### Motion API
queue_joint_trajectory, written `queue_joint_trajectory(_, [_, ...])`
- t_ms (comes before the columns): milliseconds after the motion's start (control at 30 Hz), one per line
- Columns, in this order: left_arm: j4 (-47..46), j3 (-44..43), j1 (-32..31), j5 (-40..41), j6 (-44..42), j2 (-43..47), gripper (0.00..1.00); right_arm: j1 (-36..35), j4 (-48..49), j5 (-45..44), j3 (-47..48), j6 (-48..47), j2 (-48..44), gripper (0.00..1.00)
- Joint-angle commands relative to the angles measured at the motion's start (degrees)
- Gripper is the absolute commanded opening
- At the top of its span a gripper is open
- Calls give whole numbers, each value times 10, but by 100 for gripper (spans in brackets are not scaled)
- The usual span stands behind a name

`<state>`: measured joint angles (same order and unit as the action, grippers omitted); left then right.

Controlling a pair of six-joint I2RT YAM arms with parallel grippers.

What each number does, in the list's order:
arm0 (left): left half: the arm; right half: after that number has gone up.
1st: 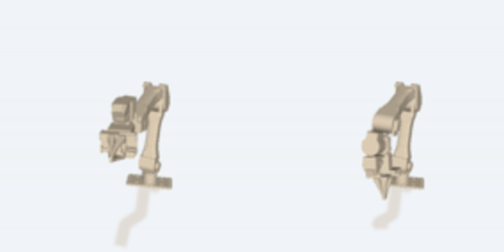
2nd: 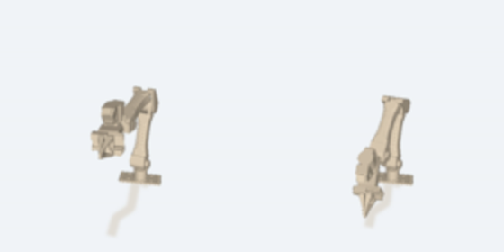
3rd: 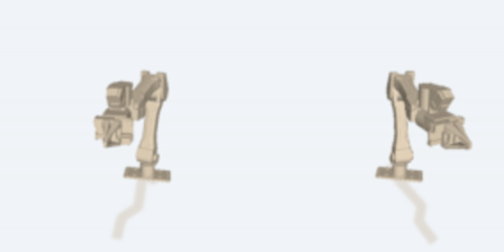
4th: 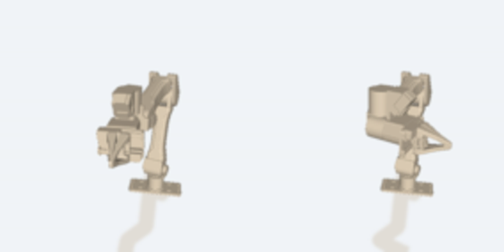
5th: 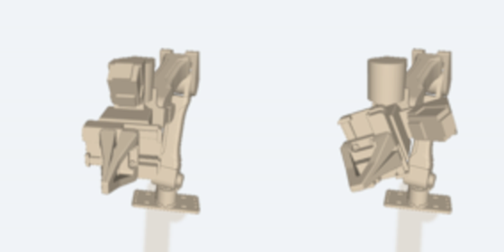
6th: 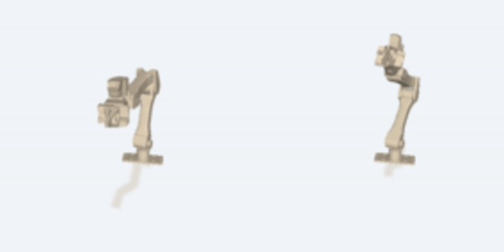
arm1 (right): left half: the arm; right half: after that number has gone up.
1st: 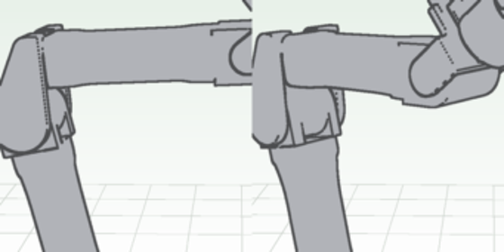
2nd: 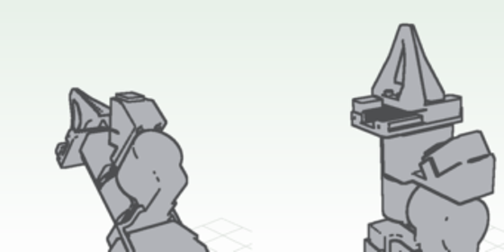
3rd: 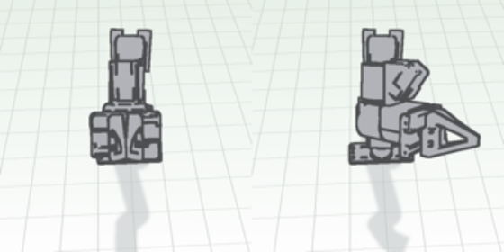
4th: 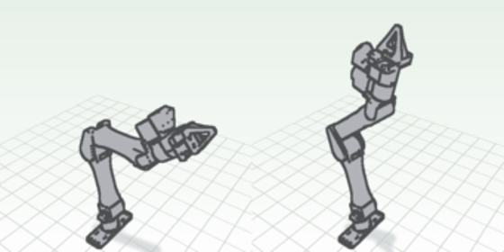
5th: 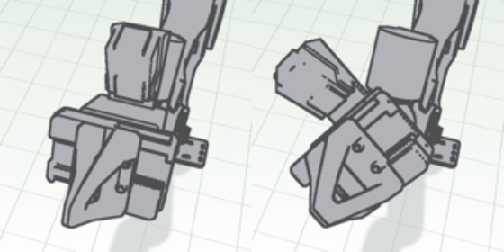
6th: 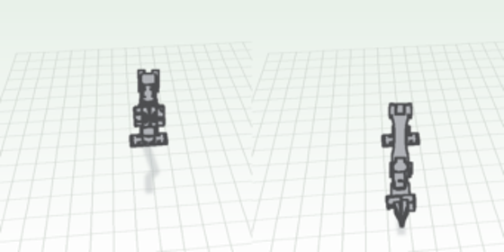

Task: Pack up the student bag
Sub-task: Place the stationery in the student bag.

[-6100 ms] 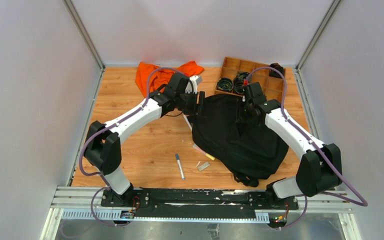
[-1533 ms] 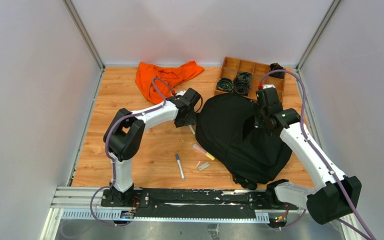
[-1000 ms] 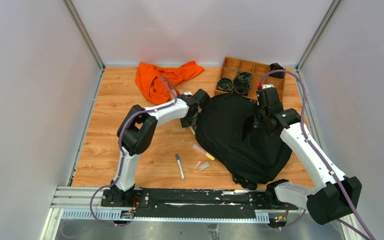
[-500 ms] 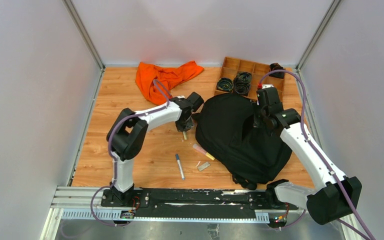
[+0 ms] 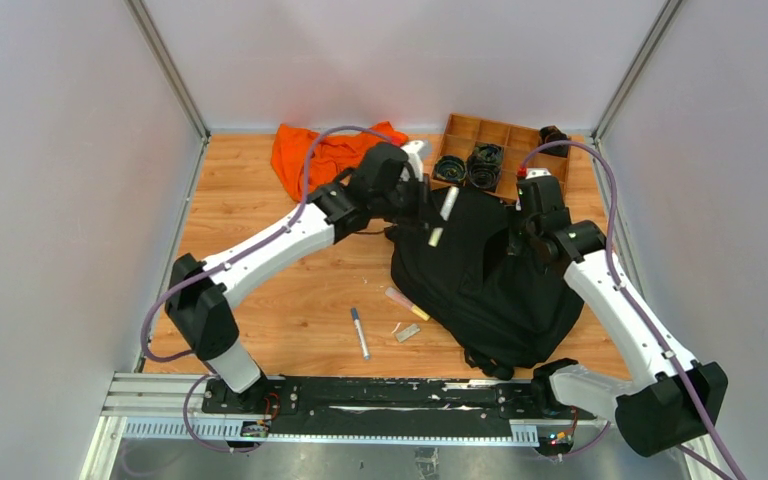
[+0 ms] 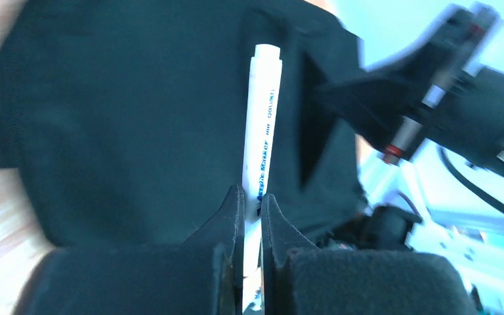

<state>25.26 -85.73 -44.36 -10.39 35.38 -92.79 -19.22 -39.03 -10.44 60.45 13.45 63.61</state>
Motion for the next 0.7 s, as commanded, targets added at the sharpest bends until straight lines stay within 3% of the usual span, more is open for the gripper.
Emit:
queue_joint_trajectory(0, [-118,-15,-49,-176,6,-61,0,6,11,18,-4,7,-23,0])
queue_joint_trajectory(100, [-167,-33,-65,-193,49,-100,0,6,11,22,-5,4,-28,0])
queue_joint_trajectory(267, [-146,-77,-70,-216,76,-160,0,6,6,25,-9,0,-33,0])
queue_joint_trajectory(467, [-124,-111,-76,-176,81,-208,0,6,6,22,-10,1,-38,0])
queue_joint_trajectory(667, [-19,-218,-85,-152,83,-293,0,6,7,20,-11,0,-34,0])
